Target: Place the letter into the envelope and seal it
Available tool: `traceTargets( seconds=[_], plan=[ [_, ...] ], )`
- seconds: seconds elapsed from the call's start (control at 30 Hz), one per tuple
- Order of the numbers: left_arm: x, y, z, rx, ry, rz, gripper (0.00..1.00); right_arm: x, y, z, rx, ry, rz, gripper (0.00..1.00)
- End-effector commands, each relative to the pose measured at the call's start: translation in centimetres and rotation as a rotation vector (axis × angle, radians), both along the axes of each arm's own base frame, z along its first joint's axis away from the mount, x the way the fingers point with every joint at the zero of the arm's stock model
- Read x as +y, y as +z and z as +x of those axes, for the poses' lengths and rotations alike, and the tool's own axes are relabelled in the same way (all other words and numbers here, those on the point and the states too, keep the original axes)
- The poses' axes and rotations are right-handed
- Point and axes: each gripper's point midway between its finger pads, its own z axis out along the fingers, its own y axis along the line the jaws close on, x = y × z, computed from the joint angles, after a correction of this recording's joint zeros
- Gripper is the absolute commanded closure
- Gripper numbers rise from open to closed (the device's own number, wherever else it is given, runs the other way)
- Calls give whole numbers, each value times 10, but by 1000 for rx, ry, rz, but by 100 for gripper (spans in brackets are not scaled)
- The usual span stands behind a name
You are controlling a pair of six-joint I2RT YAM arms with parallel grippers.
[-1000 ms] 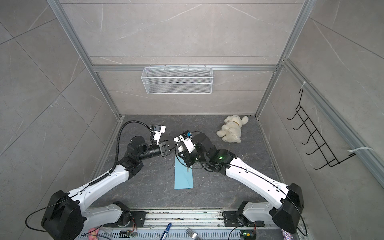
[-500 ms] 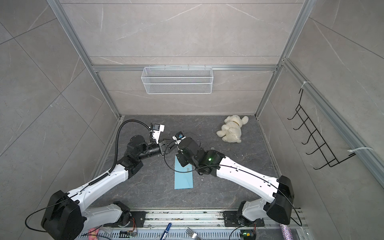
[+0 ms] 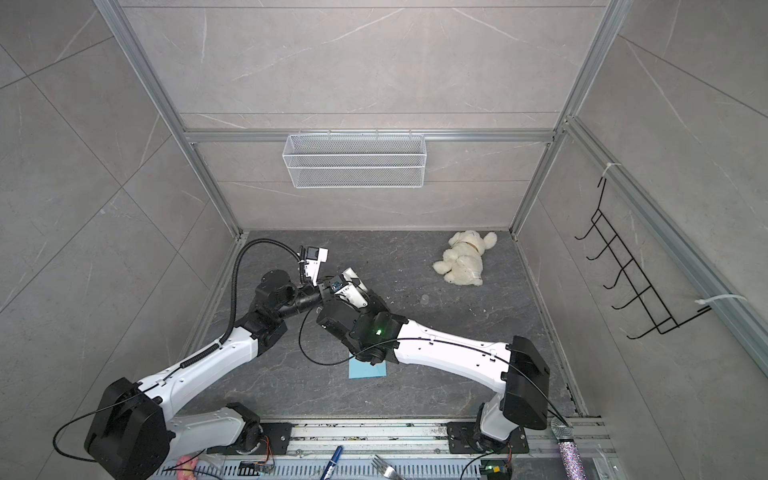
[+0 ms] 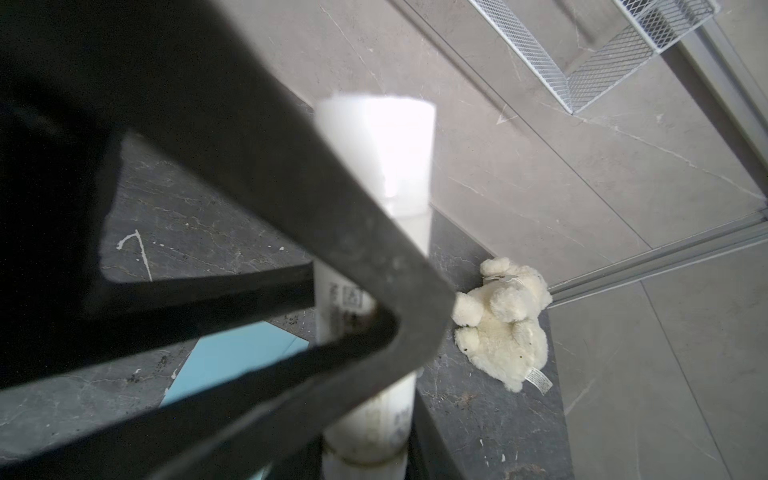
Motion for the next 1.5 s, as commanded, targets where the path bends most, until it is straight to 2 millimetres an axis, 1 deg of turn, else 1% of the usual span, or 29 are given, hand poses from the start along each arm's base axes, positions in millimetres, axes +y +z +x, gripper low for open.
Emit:
traceTargets(
  seconds=[0.0, 0.07, 0.17, 0.2, 0.27, 0.37, 0.43, 0.5, 0.6, 0.73, 0.87, 0.93, 1.13, 1.27, 1.33, 1.47],
  plan=[
    [-2, 8, -7, -25, -20, 11, 100, 11, 21, -6, 14, 92, 148, 77],
    [0, 10, -7, -44, -11, 26, 100, 10, 21, -11, 80, 147, 233, 61],
    [2, 12, -9, -64, -8, 45, 100, 3, 19, -17, 190, 207, 344, 36],
    [2, 13, -10, -68, -12, 46, 100, 1, 22, -19, 220, 231, 384, 31],
    [1, 17, -13, -87, -29, 45, 100, -1, 25, -28, 303, 299, 478, 24],
    [1, 21, -19, -117, -58, 56, 100, -9, 37, -39, 382, 386, 621, 22],
    [1, 22, -23, -140, -78, 65, 100, -18, 50, -40, 394, 403, 690, 21],
    [1, 25, -29, -173, -100, 69, 100, -23, 59, -42, 401, 413, 731, 21],
    [1, 28, -34, -215, -118, 76, 100, -23, 61, -43, 425, 407, 737, 21],
    [5, 36, -31, -202, -83, 57, 100, -17, 49, -46, 471, 426, 711, 23],
    [1, 35, -31, -156, -102, 39, 100, -15, 36, -42, 487, 418, 674, 27],
    [-1, 35, -33, -148, -119, 33, 100, -10, 29, -40, 510, 425, 655, 28],
    [-4, 36, -35, -139, -156, 22, 100, 6, 24, -34, 529, 448, 669, 34],
    [-8, 35, -37, -129, -189, 18, 100, 11, 26, -31, 523, 462, 681, 38],
    [-10, 36, -37, -129, -201, 14, 100, 13, 27, -30, 521, 469, 687, 44],
    [-13, 34, -36, -122, -213, 3, 100, 14, 26, -30, 523, 469, 689, 66]
  ],
)
